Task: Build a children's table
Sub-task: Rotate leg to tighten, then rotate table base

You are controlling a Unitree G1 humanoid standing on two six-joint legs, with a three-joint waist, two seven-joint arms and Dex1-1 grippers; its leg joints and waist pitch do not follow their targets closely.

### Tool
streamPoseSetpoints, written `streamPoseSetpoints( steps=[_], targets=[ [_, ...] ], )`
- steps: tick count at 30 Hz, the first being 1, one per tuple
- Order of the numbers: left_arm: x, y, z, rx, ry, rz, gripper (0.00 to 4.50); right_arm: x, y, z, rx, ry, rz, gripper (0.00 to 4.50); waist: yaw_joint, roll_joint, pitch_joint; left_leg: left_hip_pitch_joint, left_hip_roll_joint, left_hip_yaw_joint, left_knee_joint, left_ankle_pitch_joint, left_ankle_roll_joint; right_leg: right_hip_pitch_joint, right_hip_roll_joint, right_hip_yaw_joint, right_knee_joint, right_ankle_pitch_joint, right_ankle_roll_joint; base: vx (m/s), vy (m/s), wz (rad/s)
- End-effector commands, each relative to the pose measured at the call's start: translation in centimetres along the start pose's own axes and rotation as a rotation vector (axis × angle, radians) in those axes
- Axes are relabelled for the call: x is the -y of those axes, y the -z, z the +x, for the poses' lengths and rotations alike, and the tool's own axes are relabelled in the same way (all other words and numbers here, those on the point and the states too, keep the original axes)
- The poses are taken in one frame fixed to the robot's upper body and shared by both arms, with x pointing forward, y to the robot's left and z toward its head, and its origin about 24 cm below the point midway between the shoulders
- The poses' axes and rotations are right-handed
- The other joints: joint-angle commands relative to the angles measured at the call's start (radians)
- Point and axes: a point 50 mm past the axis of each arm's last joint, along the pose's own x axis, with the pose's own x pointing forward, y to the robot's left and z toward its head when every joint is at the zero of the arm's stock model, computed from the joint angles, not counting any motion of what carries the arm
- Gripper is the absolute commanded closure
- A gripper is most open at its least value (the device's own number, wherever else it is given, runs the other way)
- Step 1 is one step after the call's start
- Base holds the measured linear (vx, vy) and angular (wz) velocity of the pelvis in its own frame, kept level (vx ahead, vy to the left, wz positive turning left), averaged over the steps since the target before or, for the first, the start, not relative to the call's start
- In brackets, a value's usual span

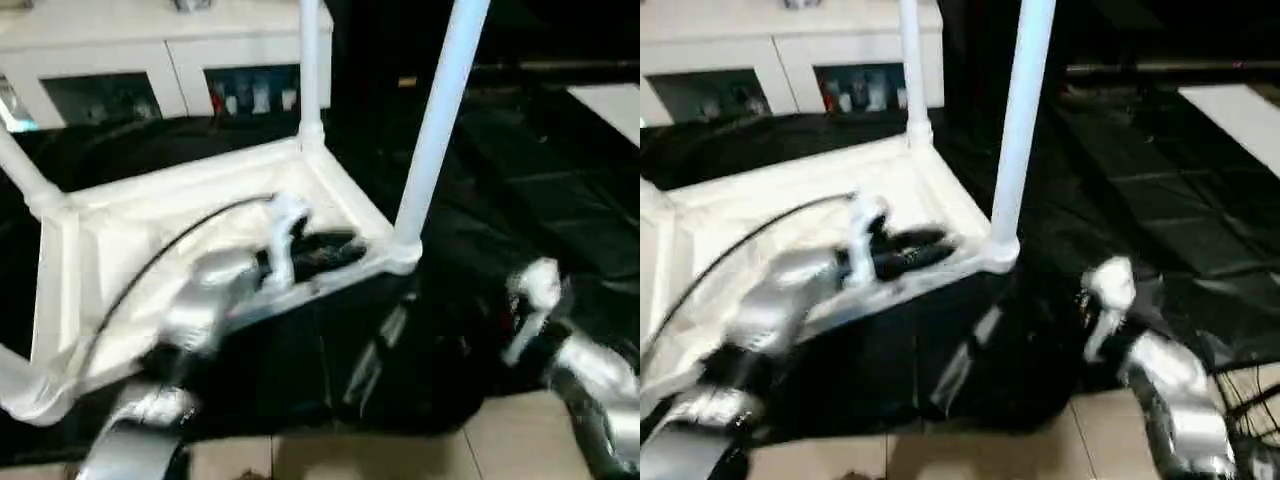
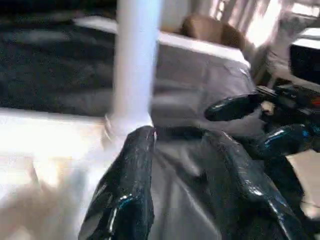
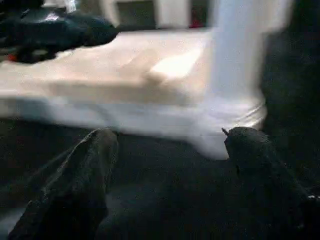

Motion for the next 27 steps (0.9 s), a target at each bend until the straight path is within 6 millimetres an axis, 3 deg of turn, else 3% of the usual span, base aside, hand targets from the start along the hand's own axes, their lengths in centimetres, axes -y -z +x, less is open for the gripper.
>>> streamPoseSetpoints(
  steps=[1, 2, 3, 4, 5, 6, 7, 8, 11, 12, 13, 16, 17, 18, 22, 27],
  targets=[
    [1.6, 0.3, -1.2, -0.052, 0.081, 0.005, 2.37, -1.3, -0.8, 1.1, 0.028, -0.076, -0.008, 0.71, 0.003, -0.010, -0.059, 0.016, 0.043, -0.020, -0.077, -0.245, 0.094, 0.053, -0.050, 0.025, -0.062, -0.217, -0.227, 0.000, 0.000, 0.00],
    [1.6, 0.3, -1.2, -0.052, 0.081, 0.005, 2.37, -1.3, -0.8, 1.1, 0.028, -0.076, -0.008, 0.71, -0.001, -0.009, -0.055, 0.010, 0.043, -0.020, -0.081, -0.246, 0.092, 0.052, -0.047, 0.027, -0.063, -0.229, -0.219, 0.000, 0.000, 0.00],
    [2.4, 1.4, -2.4, -0.103, 0.083, -0.008, 2.12, -2.0, -1.0, 2.2, 0.053, -0.096, 0.014, 0.71, -0.006, -0.008, -0.054, 0.018, 0.042, -0.018, -0.081, -0.264, 0.079, 0.042, -0.044, 0.029, -0.069, -0.268, -0.200, 0.000, 0.000, 0.00],
    [2.5, 1.5, -2.6, -0.108, 0.079, -0.010, 2.12, -2.0, -1.0, 2.4, 0.056, -0.093, 0.014, 0.71, -0.006, -0.006, -0.054, 0.017, 0.042, -0.019, -0.081, -0.267, 0.072, 0.042, -0.045, 0.029, -0.067, -0.274, -0.198, 0.000, 0.000, 0.00],
    [3.3, 2.6, -4.1, -0.156, 0.031, -0.026, 2.02, -2.4, -1.1, 4.3, 0.084, -0.066, 0.013, 0.71, -0.011, -0.006, -0.054, 0.012, 0.043, -0.022, -0.086, -0.263, 0.057, 0.043, -0.046, 0.028, -0.062, -0.274, -0.193, 0.000, 0.000, 0.00],
    [3.3, 2.6, -4.1, -0.156, 0.031, -0.026, 1.98, -2.4, -1.1, 4.3, 0.084, -0.066, 0.013, 0.71, -0.018, -0.005, -0.052, 0.008, 0.040, -0.023, -0.089, -0.267, 0.052, 0.043, -0.044, 0.027, -0.063, -0.285, -0.187, 0.000, 0.000, 0.00],
    [3.5, 2.7, -4.4, -0.155, 0.014, -0.040, 1.95, -2.4, -1.1, 4.8, 0.084, -0.045, 0.000, 0.71, -0.016, -0.002, -0.052, 0.026, 0.041, -0.017, -0.085, -0.292, 0.037, 0.030, -0.040, 0.029, -0.071, -0.310, -0.177, 0.000, 0.000, 0.00],
    [3.7, 2.8, -4.8, -0.151, 0.001, -0.054, 1.86, -2.3, -1.0, 5.3, 0.082, -0.024, -0.008, 0.71, -0.016, 0.000, -0.054, 0.030, 0.042, -0.017, -0.084, -0.294, 0.028, 0.026, -0.040, 0.031, -0.070, -0.301, -0.184, 0.000, 0.000, 0.00],
    [4.2, 3.3, -6.1, -0.157, -0.057, -0.087, 1.57, -2.3, -0.9, 6.8, 0.068, -0.007, -0.009, 0.71, -0.011, 0.002, -0.053, 0.025, 0.039, -0.018, -0.088, -0.295, 0.009, 0.032, -0.037, 0.033, -0.064, -0.263, -0.182, 0.000, 0.000, 0.00],
    [4.2, 3.3, -6.1, -0.157, -0.057, -0.087, 1.50, -2.3, -0.9, 6.8, 0.068, -0.007, -0.009, 0.71, -0.012, 0.003, -0.052, 0.022, 0.037, -0.018, -0.088, -0.289, 0.009, 0.035, -0.035, 0.033, -0.064, -0.258, -0.177, 0.000, 0.000, 0.00],
    [4.5, 4.0, -7.1, -0.178, -0.110, -0.103, 1.36, -1.9, -0.9, 7.8, 0.058, 0.008, -0.022, 0.71, -0.009, -0.003, -0.056, 0.027, 0.037, -0.015, -0.083, -0.277, 0.010, 0.032, -0.034, 0.034, -0.061, -0.227, -0.177, 0.000, 0.000, 0.00],
    [4.8, 4.5, -7.9, -0.201, -0.150, -0.110, 1.16, -1.6, -1.1, 8.4, 0.061, 0.015, -0.035, 0.71, -0.014, 0.000, -0.059, 0.020, 0.032, -0.016, -0.081, -0.238, 0.022, 0.039, -0.034, 0.032, -0.054, -0.175, -0.184, 0.000, 0.000, 0.00],
    [4.8, 4.8, -8.3, -0.213, -0.165, -0.112, 1.16, -1.4, -1.2, 8.6, 0.067, 0.018, -0.033, 0.71, -0.014, -0.001, -0.060, 0.024, 0.032, -0.014, -0.077, -0.221, 0.031, 0.038, -0.032, 0.034, -0.053, -0.152, -0.187, 0.000, 0.000, 0.00],
    [4.8, 5.3, -9.0, -0.230, -0.197, -0.114, 1.04, -0.8, -1.6, 9.0, 0.077, 0.036, -0.041, 0.71, -0.017, -0.003, -0.060, 0.019, 0.031, -0.015, -0.075, -0.204, 0.042, 0.041, -0.034, 0.032, -0.048, -0.129, -0.197, 0.000, 0.000, 0.00],
    [4.8, 5.6, -9.5, -0.238, -0.239, -0.120, 0.74, 0.6, -2.4, 9.3, 0.087, 0.097, -0.071, 0.71, -0.016, -0.003, -0.059, 0.022, 0.031, -0.012, -0.073, -0.201, 0.048, 0.040, -0.035, 0.033, -0.051, -0.150, -0.199, 0.000, 0.000, 0.00],
    [5.0, 5.4, -9.4, -0.229, -0.254, -0.121, 0.33, 4.4, -3.9, 9.1, 0.094, 0.267, -0.115, 0.71, -0.017, 0.000, -0.057, 0.028, 0.029, -0.012, -0.072, -0.269, 0.015, 0.035, -0.034, 0.034, -0.055, -0.243, -0.193, 0.000, 0.000, 0.00]
  ],
)
